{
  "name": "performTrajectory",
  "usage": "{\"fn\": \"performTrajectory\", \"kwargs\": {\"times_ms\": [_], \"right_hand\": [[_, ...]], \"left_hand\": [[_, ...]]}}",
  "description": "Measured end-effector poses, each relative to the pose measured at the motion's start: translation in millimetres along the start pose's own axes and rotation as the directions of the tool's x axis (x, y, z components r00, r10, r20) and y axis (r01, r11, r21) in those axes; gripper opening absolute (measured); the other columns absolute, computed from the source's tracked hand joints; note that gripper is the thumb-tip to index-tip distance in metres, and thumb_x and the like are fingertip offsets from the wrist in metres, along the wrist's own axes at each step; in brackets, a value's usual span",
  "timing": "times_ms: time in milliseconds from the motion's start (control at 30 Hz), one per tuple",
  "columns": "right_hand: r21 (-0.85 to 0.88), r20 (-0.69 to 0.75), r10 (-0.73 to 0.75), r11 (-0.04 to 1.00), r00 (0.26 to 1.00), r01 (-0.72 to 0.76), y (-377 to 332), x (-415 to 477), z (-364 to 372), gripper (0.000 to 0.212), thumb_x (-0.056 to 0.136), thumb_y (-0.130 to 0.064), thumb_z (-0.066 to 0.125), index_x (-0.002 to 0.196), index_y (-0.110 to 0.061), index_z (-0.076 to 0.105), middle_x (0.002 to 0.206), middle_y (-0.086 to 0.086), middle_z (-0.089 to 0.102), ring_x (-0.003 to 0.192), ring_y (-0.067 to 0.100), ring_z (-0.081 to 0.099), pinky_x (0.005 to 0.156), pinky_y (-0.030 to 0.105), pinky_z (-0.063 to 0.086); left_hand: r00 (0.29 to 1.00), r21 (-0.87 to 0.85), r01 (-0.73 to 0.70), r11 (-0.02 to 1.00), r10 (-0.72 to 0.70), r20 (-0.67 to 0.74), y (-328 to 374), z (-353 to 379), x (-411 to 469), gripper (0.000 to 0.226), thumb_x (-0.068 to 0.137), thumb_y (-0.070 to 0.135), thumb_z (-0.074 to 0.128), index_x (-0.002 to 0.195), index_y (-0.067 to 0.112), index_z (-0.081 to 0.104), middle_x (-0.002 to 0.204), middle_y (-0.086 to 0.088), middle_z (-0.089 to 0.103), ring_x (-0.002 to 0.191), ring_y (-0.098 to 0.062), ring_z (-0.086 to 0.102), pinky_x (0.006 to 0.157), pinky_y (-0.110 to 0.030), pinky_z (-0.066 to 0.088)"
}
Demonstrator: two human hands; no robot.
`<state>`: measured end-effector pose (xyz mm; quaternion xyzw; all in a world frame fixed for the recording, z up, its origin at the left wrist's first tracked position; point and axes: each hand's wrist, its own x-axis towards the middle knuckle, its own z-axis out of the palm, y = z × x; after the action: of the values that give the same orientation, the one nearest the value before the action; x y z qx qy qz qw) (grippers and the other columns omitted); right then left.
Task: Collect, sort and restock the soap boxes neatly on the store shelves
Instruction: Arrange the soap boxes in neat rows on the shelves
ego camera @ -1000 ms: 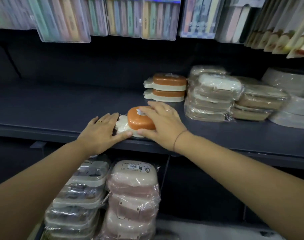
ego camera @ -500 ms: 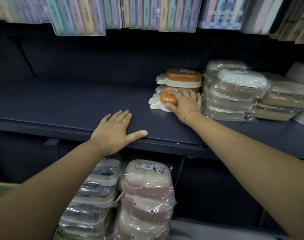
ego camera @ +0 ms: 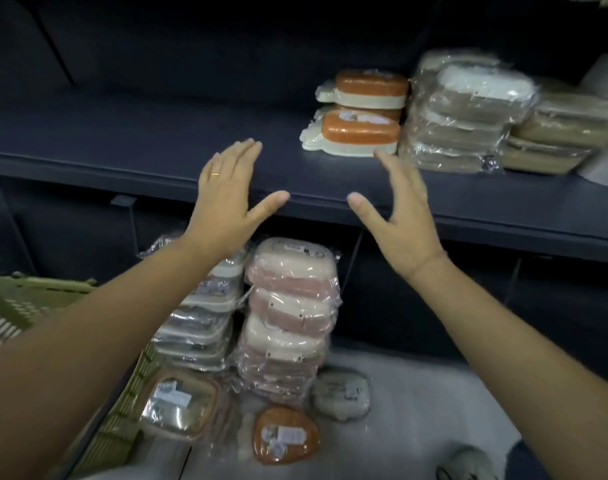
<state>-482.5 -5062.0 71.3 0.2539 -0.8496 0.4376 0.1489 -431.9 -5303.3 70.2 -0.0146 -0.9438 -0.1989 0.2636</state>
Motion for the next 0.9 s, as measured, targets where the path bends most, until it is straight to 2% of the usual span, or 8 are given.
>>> {"fn": "performTrajectory", "kwargs": {"times_ms": [67,133,267,367,467,533,667,900], "right_hand": [[0.09,-0.172,0.026,0.996,0.985,-0.01,13,-69,5,0.047,0.09,-0.042,0.056,0.129,-0.016,0.052,0.127,0.001,0.049,0.123,0.017,0.046,0.107,0.032,0.036],[0.076,-0.227,0.127,0.991,0.966,-0.112,33,-128,26,0.032,0.089,-0.037,0.057,0.11,-0.013,0.06,0.111,-0.001,0.051,0.107,0.015,0.051,0.095,0.035,0.045],[-0.185,0.245,0.377,0.923,0.893,-0.339,95,-201,75,0.044,0.083,-0.04,0.07,0.115,-0.011,0.059,0.115,0.005,0.051,0.11,0.023,0.05,0.093,0.038,0.045],[-0.441,0.523,0.576,0.814,0.629,-0.378,136,-230,83,0.075,0.077,-0.049,0.075,0.139,-0.02,0.044,0.135,0.005,0.044,0.123,0.027,0.044,0.102,0.036,0.039],[-0.559,0.565,0.659,0.749,0.497,-0.356,162,-242,86,0.099,0.07,-0.058,0.076,0.15,-0.027,0.026,0.152,0.004,0.03,0.136,0.026,0.032,0.11,0.034,0.028],[-0.598,0.578,0.662,0.742,0.477,-0.303,174,-241,95,0.108,0.068,-0.061,0.076,0.153,-0.028,0.017,0.159,0.005,0.017,0.144,0.025,0.018,0.116,0.035,0.017],[-0.602,0.61,0.621,0.767,0.492,-0.221,190,-235,125,0.119,0.064,-0.061,0.078,0.154,-0.028,0.008,0.161,0.004,0.006,0.147,0.024,0.007,0.118,0.039,0.007],[-0.618,0.639,0.614,0.768,0.462,-0.166,210,-237,159,0.13,0.054,-0.068,0.079,0.153,-0.028,0.005,0.157,0.003,0.013,0.142,0.028,0.016,0.117,0.043,0.016]], "left_hand": [[0.973,-0.104,-0.111,0.988,0.086,-0.216,23,-1,-47,0.07,0.094,0.06,0.038,0.135,0.005,0.048,0.131,-0.011,0.051,0.123,-0.025,0.044,0.105,-0.038,0.031],[0.962,-0.173,-0.22,0.96,0.183,-0.205,48,10,-105,0.056,0.097,0.058,0.036,0.12,0.01,0.053,0.109,-0.006,0.053,0.102,-0.021,0.047,0.089,-0.033,0.036],[0.904,-0.201,-0.231,0.952,0.286,0.319,45,74,-216,0.052,0.094,0.062,0.043,0.106,0.015,0.061,0.101,0.0,0.055,0.093,-0.017,0.048,0.084,-0.033,0.04],[0.651,-0.093,-0.041,0.995,0.097,0.753,10,117,-266,0.079,0.082,0.084,0.028,0.123,0.023,0.057,0.121,0.004,0.054,0.111,-0.016,0.051,0.096,-0.037,0.043],[0.489,0.099,0.068,0.993,-0.12,0.864,-14,143,-292,0.096,0.074,0.086,0.03,0.143,0.02,0.041,0.147,-0.001,0.039,0.134,-0.022,0.038,0.111,-0.035,0.03],[0.479,0.163,0.089,0.983,-0.186,0.858,-21,159,-303,0.089,0.081,0.076,0.045,0.149,0.02,0.032,0.152,-0.002,0.032,0.14,-0.023,0.03,0.114,-0.035,0.023],[0.541,0.173,0.218,0.961,-0.266,0.798,-20,188,-315,0.105,0.064,0.083,0.031,0.146,0.017,0.038,0.149,-0.004,0.038,0.138,-0.027,0.034,0.115,-0.036,0.02],[0.565,0.188,0.266,0.946,-0.31,0.765,-24,218,-335,0.102,0.069,0.064,0.072,0.149,0.015,0.033,0.149,-0.005,0.036,0.136,-0.029,0.033,0.11,-0.042,0.025]]}}
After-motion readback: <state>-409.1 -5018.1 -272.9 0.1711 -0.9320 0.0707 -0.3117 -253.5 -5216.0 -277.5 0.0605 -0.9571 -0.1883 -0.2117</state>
